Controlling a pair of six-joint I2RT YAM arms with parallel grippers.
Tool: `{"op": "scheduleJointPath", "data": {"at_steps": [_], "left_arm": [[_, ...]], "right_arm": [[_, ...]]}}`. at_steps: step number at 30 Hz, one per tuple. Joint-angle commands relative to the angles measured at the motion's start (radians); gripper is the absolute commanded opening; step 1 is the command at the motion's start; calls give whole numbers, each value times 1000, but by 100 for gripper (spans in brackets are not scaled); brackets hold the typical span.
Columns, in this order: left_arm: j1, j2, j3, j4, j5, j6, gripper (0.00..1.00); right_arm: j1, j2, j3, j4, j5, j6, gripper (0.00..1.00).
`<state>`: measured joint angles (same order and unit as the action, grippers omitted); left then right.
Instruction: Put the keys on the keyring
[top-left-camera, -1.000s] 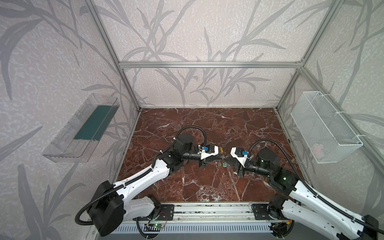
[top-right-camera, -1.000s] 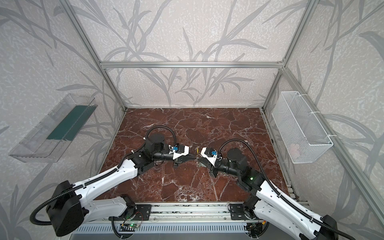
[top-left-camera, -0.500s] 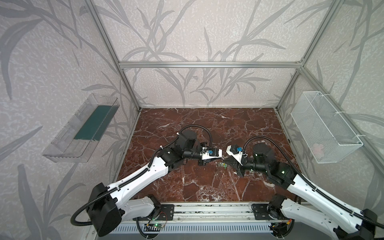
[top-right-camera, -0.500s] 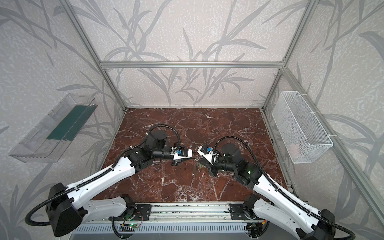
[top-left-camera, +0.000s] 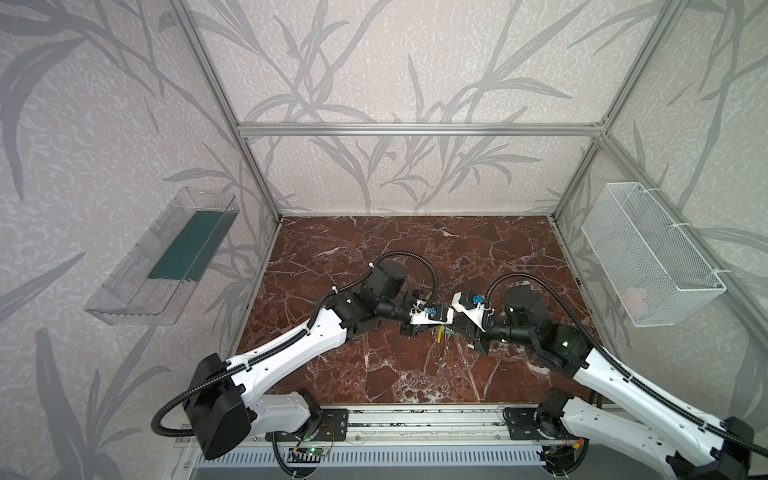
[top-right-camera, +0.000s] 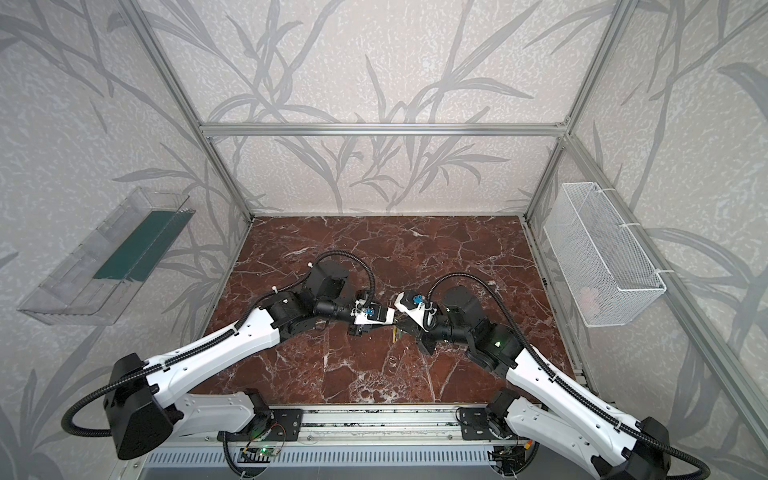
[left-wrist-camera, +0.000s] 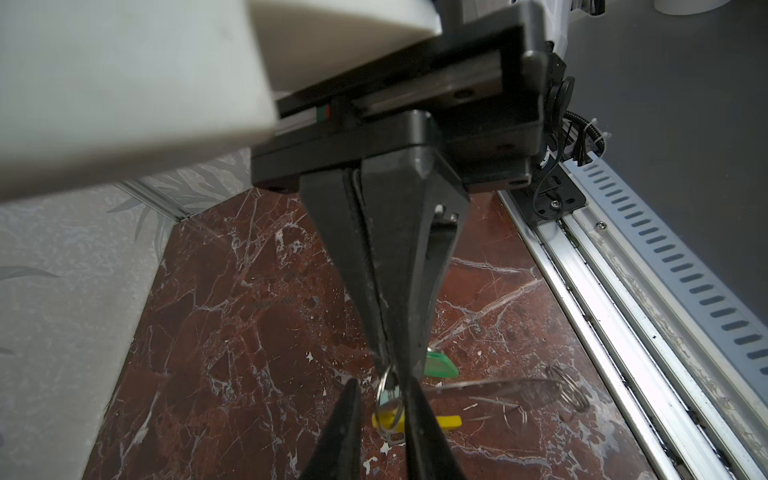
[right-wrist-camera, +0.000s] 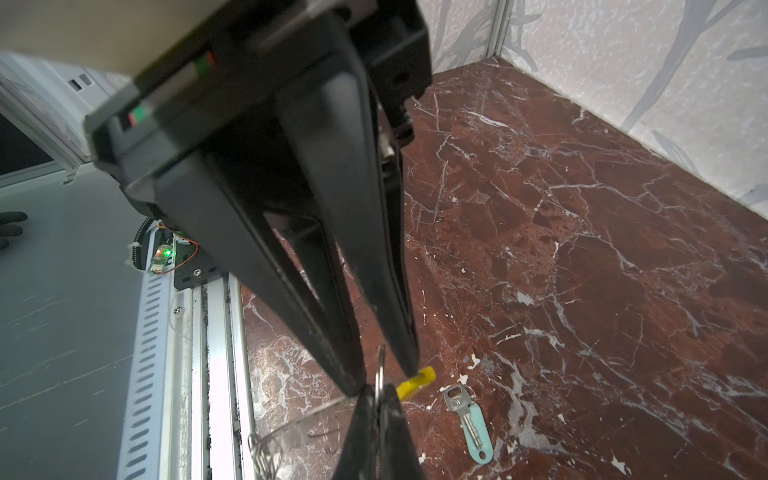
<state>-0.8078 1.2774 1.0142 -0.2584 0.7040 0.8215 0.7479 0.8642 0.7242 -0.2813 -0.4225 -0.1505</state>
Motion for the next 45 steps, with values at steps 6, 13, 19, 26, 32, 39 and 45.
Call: {"op": "scheduleJointPath", "data": {"at_steps": [6, 13, 19, 26, 32, 39, 45], "left_arm": [[-16, 25, 44, -29, 3, 45, 2], [-15, 17, 20, 33, -7, -22, 0], [3, -13, -22, 181, 7, -149, 0], [21, -34, -66, 331, 38, -276, 0], [25, -31, -78, 398, 30, -331, 0], [23, -39, -85, 404, 37, -339, 0], [24, -42, -82, 389, 38, -329, 0]], "right_arm": [[1, -28, 15, 49, -20, 3, 0], [-1, -83, -28, 76, 74, 13, 20], [-17, -196, -128, 116, 165, 55, 26], [-21, -225, -172, 175, 180, 100, 24], [-20, -188, -165, 234, 157, 126, 29], [-21, -177, -159, 249, 199, 126, 28], [-21, -198, -160, 239, 263, 104, 13]]}}
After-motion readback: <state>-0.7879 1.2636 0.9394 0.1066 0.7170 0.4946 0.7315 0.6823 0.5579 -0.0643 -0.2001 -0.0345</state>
